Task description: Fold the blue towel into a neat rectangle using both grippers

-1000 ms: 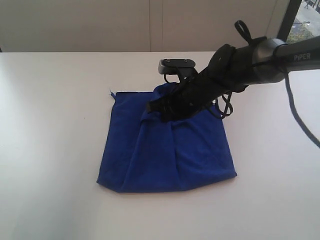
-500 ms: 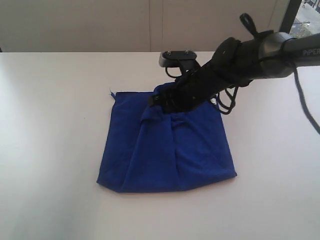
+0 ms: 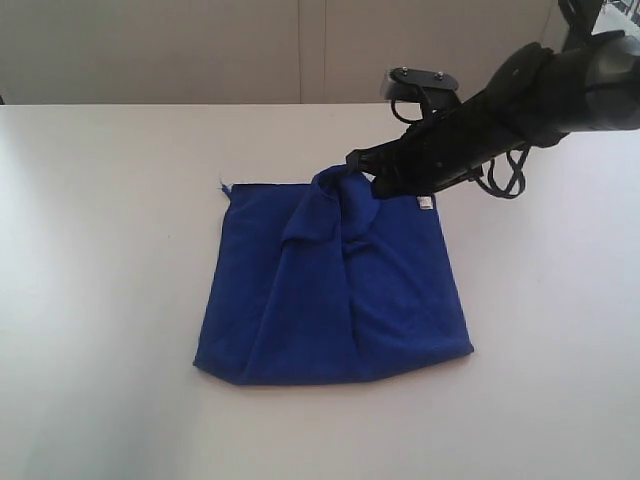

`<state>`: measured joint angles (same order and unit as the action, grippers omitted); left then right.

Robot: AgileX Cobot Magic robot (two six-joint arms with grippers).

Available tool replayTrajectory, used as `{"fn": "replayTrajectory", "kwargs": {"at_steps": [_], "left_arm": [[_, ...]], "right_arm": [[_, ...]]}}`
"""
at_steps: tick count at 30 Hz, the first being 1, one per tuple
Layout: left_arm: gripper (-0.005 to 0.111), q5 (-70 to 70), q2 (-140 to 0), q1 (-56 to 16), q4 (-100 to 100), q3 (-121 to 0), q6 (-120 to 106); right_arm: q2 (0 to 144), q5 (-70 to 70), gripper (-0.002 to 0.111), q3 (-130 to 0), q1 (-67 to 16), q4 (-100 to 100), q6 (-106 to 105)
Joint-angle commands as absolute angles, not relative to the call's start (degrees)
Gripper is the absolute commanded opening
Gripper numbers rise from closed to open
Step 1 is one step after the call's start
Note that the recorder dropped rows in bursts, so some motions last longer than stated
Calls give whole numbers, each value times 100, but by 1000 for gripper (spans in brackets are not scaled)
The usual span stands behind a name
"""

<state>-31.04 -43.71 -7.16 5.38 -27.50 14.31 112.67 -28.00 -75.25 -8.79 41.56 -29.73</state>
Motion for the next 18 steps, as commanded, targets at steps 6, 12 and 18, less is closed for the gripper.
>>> {"fn": "replayTrajectory", "kwargs": {"at_steps": [6,12,18], "left_arm": [[0,-3123,-4328,-701,491,-2777,1461],[0,-3123,-4328,-701,491,-2777,1461],[0,-3123,-4328,-701,491,-2777,1461]], "right_arm": [[11406,-2986,0,-7521,-801,4161,-2960],[11345,-3693,0,-7521,-457,4142,-2938],[11198,-3786,0,-7244,-113,4132,-2938]]}}
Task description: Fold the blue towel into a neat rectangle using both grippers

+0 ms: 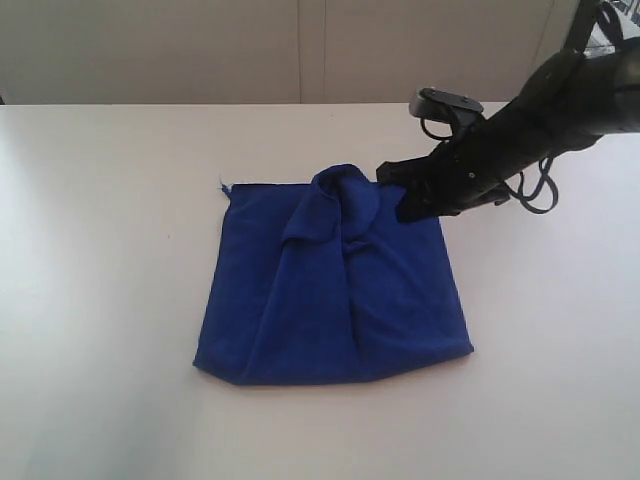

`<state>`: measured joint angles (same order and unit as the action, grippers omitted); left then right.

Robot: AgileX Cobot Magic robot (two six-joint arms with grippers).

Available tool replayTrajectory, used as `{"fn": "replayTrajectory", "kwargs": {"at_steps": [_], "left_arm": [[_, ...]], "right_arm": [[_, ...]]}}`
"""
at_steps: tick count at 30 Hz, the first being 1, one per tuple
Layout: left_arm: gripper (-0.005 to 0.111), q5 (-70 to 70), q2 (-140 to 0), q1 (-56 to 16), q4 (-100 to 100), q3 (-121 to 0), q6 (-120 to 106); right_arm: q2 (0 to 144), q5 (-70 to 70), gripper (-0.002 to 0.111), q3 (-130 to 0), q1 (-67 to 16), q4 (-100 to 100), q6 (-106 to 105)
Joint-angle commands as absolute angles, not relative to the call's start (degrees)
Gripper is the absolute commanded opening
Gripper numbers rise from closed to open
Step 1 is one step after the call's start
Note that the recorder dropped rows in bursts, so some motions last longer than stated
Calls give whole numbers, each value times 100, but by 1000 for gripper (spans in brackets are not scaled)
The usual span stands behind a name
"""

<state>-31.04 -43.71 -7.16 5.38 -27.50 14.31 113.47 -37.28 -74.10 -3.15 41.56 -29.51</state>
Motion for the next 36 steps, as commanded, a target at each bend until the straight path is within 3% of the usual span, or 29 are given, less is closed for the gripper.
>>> {"fn": "replayTrajectory", "kwargs": {"at_steps": [1,10,14,24,36], "left_arm": [[0,-3123,-4328,-701,491,-2777,1461],[0,-2947,-4407,-701,218,-2777,1393],[0,-2322,-5405,-1054,-2098,-2962,-410],[0,-957,-8852,-2876,-2519,-5293,-788],[0,-1010,-10595,-3510,-2529,-7418,-749]], "right_arm": [[11186,-3786,0,-7206,-64,4132,-2949],[11178,-3575,0,-7193,-64,4148,-2997],[11178,-3575,0,-7193,-64,4218,-2997],[11178,-3598,0,-7193,-64,4297,-2997],[11178,-3563,0,-7193,92,4238,-2977]]}}
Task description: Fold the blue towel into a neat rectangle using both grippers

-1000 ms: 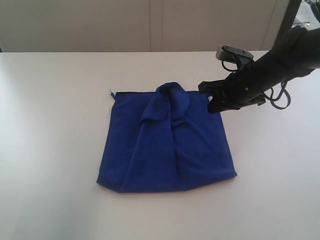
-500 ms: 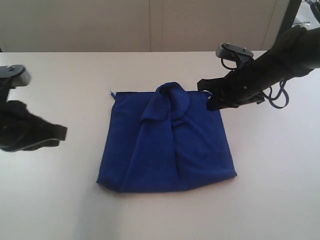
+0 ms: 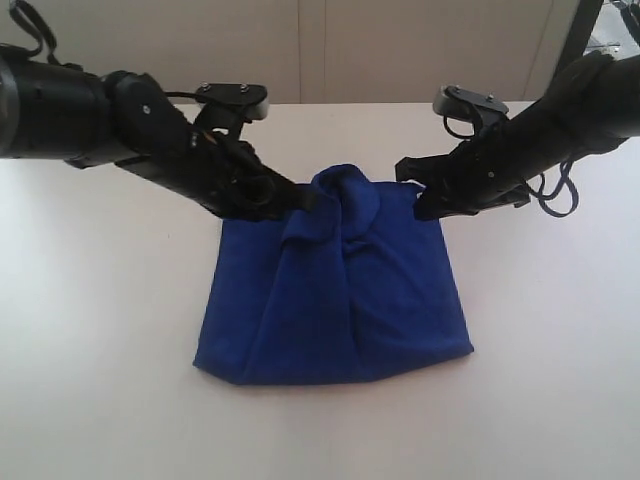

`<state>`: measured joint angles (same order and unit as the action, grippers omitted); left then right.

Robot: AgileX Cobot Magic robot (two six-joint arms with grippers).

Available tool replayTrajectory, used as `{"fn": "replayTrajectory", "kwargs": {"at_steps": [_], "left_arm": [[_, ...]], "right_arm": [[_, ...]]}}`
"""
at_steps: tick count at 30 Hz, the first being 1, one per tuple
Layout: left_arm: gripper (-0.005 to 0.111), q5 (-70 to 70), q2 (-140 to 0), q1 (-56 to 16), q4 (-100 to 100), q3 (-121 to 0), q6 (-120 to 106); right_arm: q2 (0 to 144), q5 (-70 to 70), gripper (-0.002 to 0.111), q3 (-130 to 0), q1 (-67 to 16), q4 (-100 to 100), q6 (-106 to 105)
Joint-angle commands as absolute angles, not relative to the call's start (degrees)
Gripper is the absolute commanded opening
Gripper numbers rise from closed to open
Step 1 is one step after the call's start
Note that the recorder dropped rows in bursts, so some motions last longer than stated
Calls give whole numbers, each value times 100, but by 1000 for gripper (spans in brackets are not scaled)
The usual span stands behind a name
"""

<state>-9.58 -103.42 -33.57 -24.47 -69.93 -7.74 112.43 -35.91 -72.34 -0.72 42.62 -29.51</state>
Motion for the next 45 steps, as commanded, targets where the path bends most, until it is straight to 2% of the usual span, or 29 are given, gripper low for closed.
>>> {"fn": "replayTrajectory", "kwargs": {"at_steps": [1,4,9,12,15,28,34,37,45], "left_arm": [[1,-1010,-10673,-3544,-2529,-7504,-749],[13,-1010,-10894,-3631,-2529,-7808,-749],[41,-1084,-11205,-3678,-2529,-8112,-749],[51,-1174,-11352,-3678,-2529,-8221,-749],[54,-1225,-11410,-3728,-2569,-8277,-749],[54,-592,-11688,-3942,-2522,-8277,-1233],[54,-536,-11792,-3942,-2522,-8277,-1488],[48,-450,-11792,-3942,-2522,-8277,-1766],[0,-586,-11780,-3866,-2136,-8277,-2058]], "right_arm": [[11178,-3563,0,-7193,148,4238,-2977],[11178,-3589,0,-7193,329,4238,-2964],[11178,-3614,0,-7193,491,4249,-2964],[11178,-3585,0,-7193,508,4258,-2964],[11178,-3572,0,-7193,508,4258,-2964],[11178,-3599,0,-7193,508,4263,-2964],[11178,-3586,0,-7193,508,4263,-2964],[11178,-3586,0,-7193,508,4263,-2964],[11178,-3597,0,-7193,508,4263,-2964]]}}
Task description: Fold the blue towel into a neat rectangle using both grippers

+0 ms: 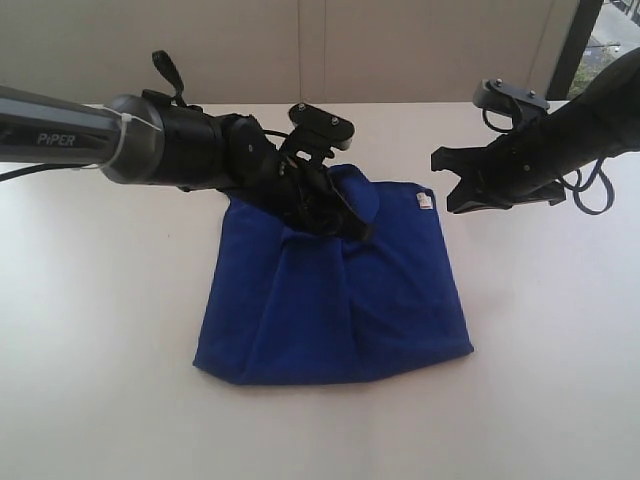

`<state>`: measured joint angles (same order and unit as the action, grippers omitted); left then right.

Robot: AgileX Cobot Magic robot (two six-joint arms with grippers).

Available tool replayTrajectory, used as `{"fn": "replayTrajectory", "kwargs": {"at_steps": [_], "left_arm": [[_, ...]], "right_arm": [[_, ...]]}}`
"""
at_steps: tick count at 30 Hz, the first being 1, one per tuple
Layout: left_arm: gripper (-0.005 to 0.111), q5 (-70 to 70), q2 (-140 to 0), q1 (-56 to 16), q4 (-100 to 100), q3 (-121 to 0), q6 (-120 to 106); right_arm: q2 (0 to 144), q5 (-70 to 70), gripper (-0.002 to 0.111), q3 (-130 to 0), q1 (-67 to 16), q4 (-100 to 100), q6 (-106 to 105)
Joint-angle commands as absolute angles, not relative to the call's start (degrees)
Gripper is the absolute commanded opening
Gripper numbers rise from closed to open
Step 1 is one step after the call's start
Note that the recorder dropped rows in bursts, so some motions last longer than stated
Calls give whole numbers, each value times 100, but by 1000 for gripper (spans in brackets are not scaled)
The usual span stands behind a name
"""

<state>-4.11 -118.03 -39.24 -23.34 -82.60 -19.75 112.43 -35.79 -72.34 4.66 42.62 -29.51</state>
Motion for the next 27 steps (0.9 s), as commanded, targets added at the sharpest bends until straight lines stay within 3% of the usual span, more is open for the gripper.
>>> {"fn": "replayTrajectory", "kwargs": {"at_steps": [1,16,27], "left_arm": [[0,-666,-11769,-3849,-2049,-8277,-2072],[0,-2421,-11478,-2844,-1347,-8277,-1931],[0,-2503,-11478,-2604,-1253,-8277,-1931]], "right_arm": [[11178,-3597,0,-7193,508,4263,-2964],[11178,-3871,0,-7204,87,4922,-3498],[11397,-2050,0,-7228,-524,4927,-3736]]}}
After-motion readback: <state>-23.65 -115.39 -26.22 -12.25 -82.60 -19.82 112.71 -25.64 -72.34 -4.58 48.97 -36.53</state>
